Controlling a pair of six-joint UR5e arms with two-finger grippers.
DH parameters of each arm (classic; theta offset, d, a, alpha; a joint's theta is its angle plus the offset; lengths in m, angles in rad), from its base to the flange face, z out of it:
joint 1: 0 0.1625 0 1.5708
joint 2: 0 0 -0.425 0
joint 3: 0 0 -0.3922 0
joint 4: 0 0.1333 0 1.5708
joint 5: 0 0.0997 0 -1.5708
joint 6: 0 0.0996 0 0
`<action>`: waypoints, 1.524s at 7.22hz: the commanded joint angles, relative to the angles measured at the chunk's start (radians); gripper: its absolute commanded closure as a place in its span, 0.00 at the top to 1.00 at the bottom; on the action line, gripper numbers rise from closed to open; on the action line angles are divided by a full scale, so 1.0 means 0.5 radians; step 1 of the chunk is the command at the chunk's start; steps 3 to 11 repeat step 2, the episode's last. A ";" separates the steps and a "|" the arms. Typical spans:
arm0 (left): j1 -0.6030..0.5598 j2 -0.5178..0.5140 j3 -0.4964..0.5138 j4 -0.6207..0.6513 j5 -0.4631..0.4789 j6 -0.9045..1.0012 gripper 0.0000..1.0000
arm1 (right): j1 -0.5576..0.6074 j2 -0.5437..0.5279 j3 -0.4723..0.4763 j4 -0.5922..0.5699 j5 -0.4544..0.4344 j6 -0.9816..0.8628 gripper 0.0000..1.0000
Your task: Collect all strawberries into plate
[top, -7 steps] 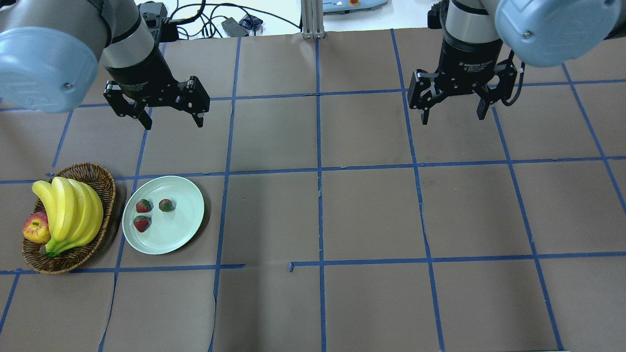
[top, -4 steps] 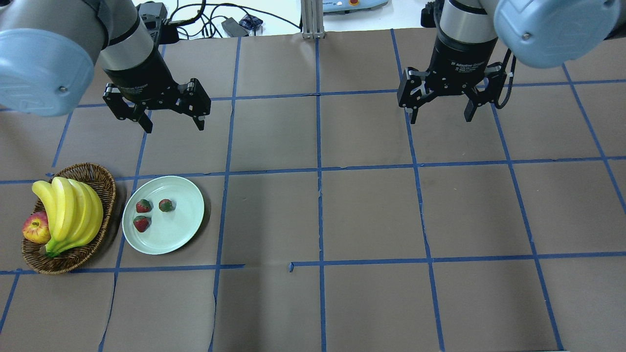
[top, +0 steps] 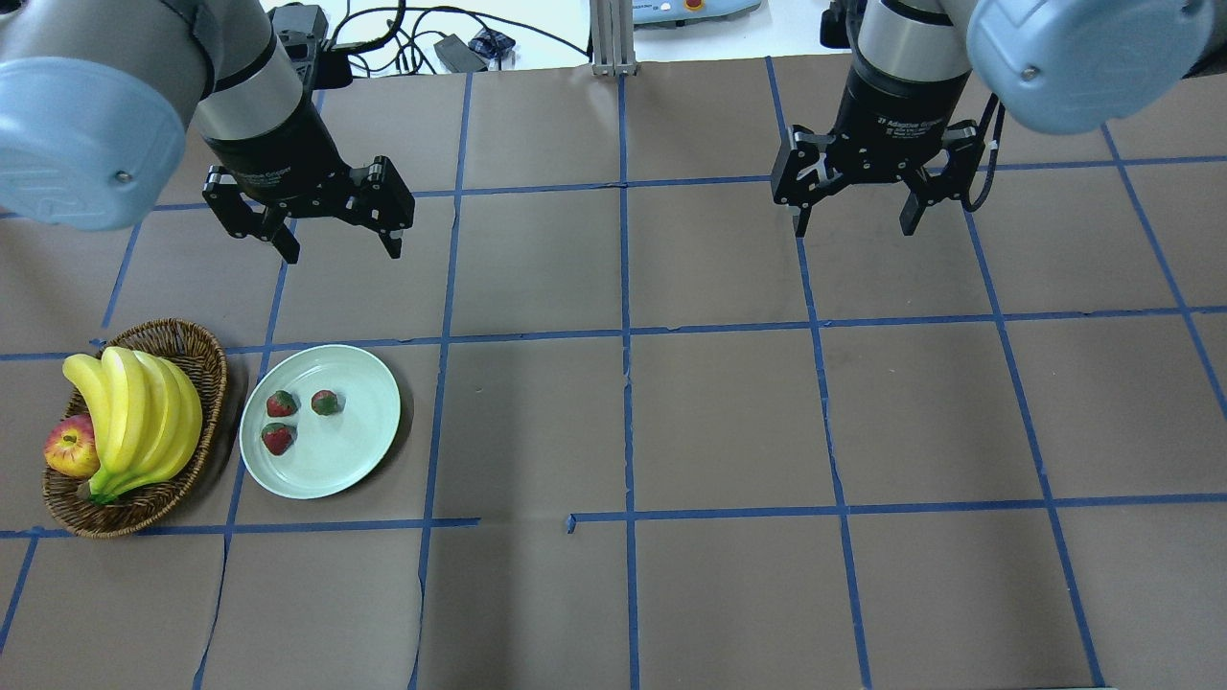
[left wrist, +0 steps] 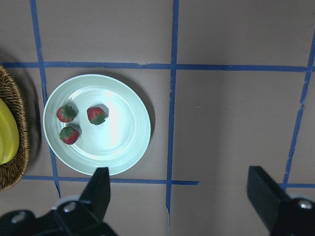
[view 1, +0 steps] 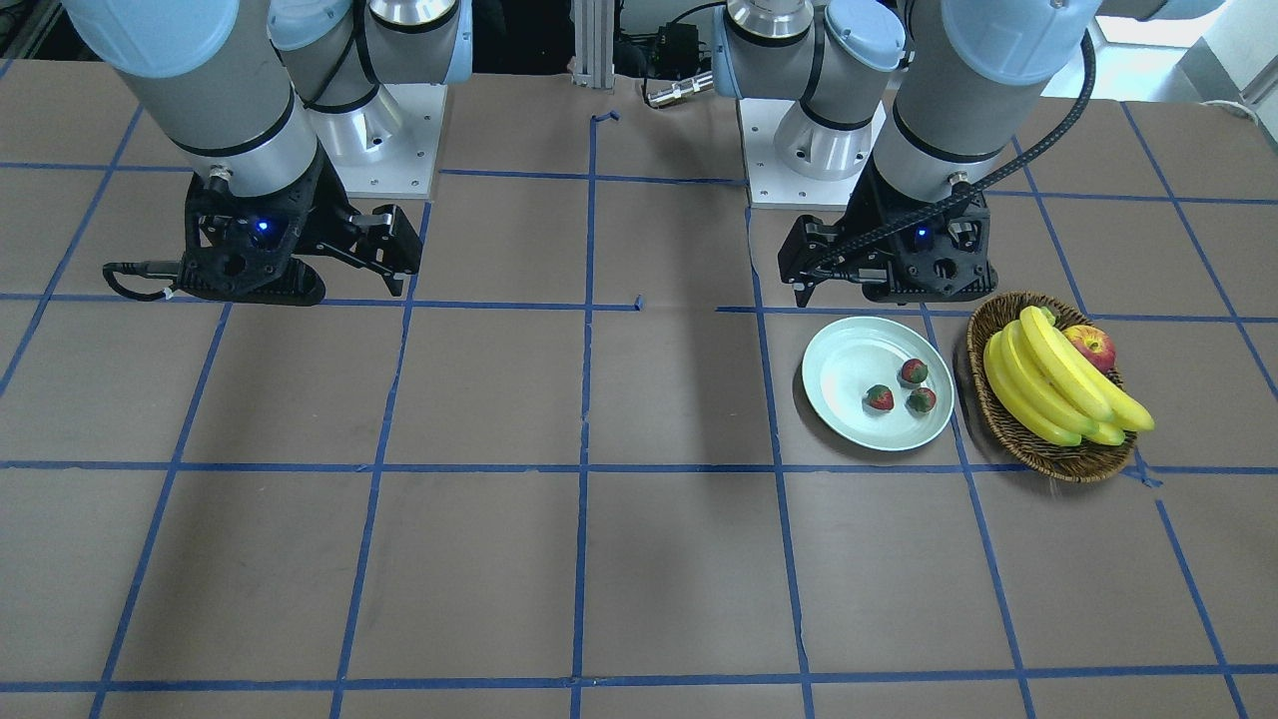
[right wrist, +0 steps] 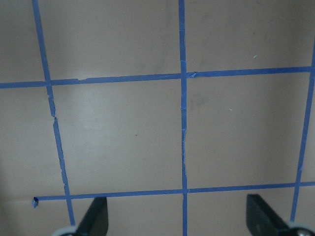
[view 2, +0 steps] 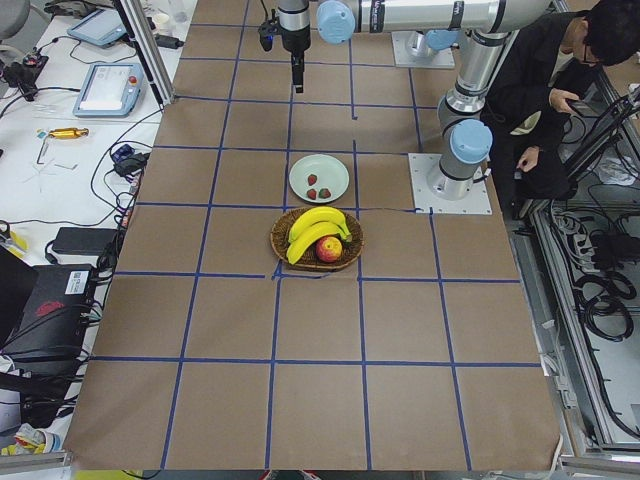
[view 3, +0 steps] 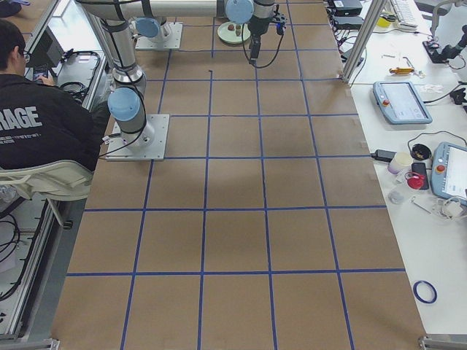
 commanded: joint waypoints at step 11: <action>-0.006 0.003 -0.037 0.002 0.015 0.000 1.00 | -0.002 0.010 0.000 -0.009 -0.003 0.000 1.00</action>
